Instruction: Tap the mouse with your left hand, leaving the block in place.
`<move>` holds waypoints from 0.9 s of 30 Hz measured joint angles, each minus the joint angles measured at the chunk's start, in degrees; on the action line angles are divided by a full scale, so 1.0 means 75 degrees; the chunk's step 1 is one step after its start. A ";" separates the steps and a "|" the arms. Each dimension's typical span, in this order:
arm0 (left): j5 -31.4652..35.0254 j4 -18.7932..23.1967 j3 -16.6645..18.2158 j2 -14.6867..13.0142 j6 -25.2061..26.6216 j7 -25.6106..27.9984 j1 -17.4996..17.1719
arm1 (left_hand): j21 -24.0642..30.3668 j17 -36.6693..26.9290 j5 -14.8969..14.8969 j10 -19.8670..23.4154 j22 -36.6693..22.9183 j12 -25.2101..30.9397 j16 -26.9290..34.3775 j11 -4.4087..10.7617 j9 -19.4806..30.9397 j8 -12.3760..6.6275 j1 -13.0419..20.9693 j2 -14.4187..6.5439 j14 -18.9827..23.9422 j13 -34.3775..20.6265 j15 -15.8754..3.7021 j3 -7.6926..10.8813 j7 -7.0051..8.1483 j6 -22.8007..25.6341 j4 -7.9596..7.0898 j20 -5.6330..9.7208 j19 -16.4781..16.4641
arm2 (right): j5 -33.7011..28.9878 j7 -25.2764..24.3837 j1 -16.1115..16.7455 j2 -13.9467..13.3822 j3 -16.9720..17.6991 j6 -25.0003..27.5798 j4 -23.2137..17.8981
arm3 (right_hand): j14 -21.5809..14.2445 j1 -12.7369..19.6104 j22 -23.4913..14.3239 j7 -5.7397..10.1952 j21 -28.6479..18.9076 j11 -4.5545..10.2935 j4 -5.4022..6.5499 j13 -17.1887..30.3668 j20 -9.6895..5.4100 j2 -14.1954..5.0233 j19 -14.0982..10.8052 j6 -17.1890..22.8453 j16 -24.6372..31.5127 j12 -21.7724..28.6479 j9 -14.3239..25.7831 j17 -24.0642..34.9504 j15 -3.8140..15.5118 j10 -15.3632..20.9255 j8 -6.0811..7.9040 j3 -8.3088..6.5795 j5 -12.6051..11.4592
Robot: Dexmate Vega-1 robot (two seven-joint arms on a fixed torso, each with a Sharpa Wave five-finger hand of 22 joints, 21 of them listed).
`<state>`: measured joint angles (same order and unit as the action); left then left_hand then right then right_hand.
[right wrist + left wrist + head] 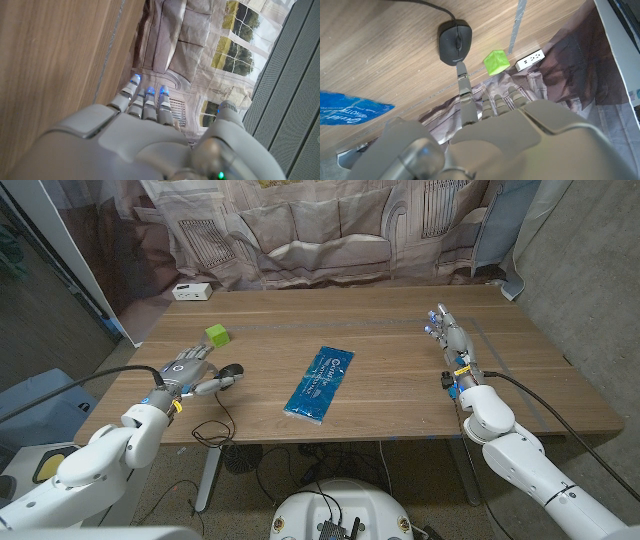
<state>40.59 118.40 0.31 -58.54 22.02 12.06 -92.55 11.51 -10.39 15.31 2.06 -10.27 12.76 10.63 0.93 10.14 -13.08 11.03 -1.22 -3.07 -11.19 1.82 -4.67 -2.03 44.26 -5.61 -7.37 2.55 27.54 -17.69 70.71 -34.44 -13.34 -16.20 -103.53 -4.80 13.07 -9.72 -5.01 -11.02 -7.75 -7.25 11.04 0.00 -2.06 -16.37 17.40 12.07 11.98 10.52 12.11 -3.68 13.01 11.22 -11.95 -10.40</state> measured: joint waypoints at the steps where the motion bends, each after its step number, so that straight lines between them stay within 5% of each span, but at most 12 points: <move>1: -0.0027 -0.0002 -0.0005 -0.0003 0.0008 0.0007 0.0004 | 0.0000 0.0000 0.0000 0.0000 0.0000 0.0000 0.0000 0.0000 0.0000 0.0000 0.0000 0.0000 0.0000 0.0000 0.0000 0.0000 -0.0016 0.0011 0.0000 0.0000 0.0000 | 0.0000 -0.0001 0.0000 -0.0002 0.0002 0.0003 -0.0003 | 0.0000 0.0000 0.0000 0.0000 0.0000 0.0016 0.0000 0.0000 0.0000 0.0000 0.0000 0.0000 0.0000 0.0000 0.0000 0.0000 0.0000 0.0016 0.0000 0.0000 0.0000; 27: -0.0678 -0.0324 -0.0971 -0.0610 0.0305 0.0631 0.0525 | 0.0000 -0.0001 0.0059 0.0041 0.0000 0.0000 0.0000 0.0041 0.0001 0.0059 0.0111 -0.0111 0.0069 -0.0001 -0.0012 -0.0008 0.0125 -0.0078 0.0054 0.0000 0.0000 | 0.0032 0.0005 -0.0110 -0.0031 0.0030 0.0112 0.0004 | 0.0000 0.0000 0.0000 0.0000 0.0000 0.0025 0.0031 0.0000 0.0000 0.0000 0.0000 0.0055 0.0000 0.0000 0.0000 0.0000 0.0000 0.0025 0.0000 0.0031 0.0000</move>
<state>35.50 115.97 -6.97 -63.11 24.31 16.80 -88.61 11.51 -10.40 15.75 2.36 -10.27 12.76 10.63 1.24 10.14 -12.64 11.86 -2.05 -2.55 -11.20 1.73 -4.73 -1.09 43.68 -5.21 -7.37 2.55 27.78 -17.66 69.89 -34.68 -13.12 -15.36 -103.49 -4.79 13.07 -9.72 -5.01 -11.02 -7.56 -7.02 11.04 0.00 -2.06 -16.37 17.81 12.07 11.98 10.52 12.11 -3.68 13.20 11.22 -11.71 -10.40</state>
